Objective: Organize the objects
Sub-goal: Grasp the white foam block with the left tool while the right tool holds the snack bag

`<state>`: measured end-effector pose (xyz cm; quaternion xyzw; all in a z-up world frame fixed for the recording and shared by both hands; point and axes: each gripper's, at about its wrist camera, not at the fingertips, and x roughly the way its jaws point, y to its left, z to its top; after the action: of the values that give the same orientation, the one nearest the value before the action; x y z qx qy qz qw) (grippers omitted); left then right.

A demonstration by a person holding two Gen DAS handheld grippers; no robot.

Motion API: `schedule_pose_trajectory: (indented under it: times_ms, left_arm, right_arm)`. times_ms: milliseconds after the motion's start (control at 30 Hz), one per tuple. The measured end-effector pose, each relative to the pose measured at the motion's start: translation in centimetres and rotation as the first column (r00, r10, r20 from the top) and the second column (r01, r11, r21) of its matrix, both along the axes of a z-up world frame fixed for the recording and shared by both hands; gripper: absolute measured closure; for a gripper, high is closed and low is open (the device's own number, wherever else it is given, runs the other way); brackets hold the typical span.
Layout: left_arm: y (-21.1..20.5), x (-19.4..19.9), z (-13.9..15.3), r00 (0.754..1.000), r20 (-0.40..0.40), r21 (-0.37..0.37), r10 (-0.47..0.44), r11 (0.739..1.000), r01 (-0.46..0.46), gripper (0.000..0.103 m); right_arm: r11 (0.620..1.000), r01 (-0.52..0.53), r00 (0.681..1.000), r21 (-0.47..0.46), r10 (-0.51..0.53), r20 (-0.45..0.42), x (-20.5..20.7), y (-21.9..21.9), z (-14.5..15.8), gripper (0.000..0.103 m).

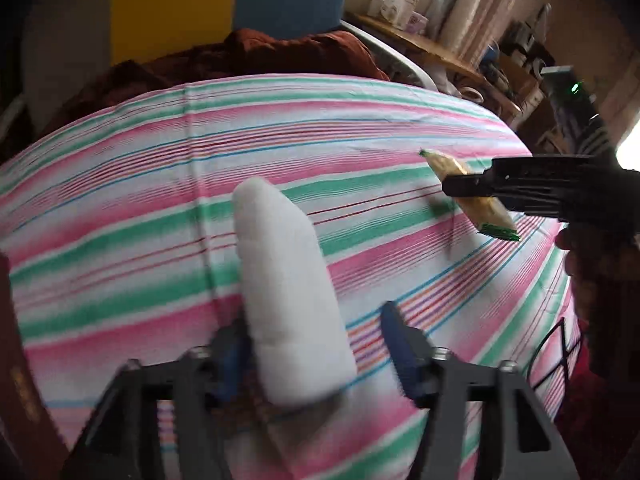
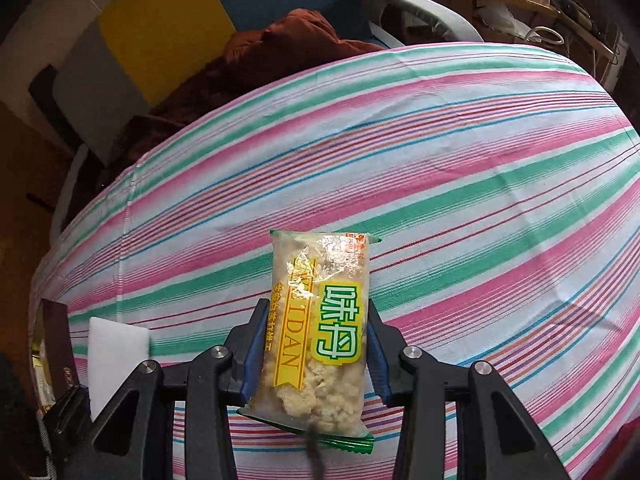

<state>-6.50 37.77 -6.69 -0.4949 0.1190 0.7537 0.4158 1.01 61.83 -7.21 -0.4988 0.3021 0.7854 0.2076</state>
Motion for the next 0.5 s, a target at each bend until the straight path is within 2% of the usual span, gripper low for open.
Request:
schedule_pose_trajectory:
  times_ms: [200,333,433,500]
  left_arm:
    - [-1.2,-0.3,0.6,0.993,-0.101,-0.063,0.06,0.996,-0.066,0.03]
    - [-1.9,-0.8,0.8,0.995,-0.065,-0.066,0.081,0.994,-0.085,0.026]
    - [-0.4,-1.0,0.6,0.995,-0.045,-0.063,0.091,0.994,-0.094,0.026]
    - [1.3,-1.2,0.1,0.994,-0.067,-0.098,0.089,0.991,-0.095,0.026]
  right_arm:
    - [1.0,-0.007,1.0,0.0,0.007,0.0,0.0,0.0,-0.2,0.06]
    - [1.0,-0.026,1.0,0.002,0.026,-0.006,-0.7,-0.4,-0.1,0.06]
    - [0.999,-0.035,0.999,0.008,0.035,0.008,-1.0,-0.7,-0.2,0.06]
    - [0.999,-0.045,0.999,0.013,0.045,0.015,-1.3,-0.8,-0.4,0.06]
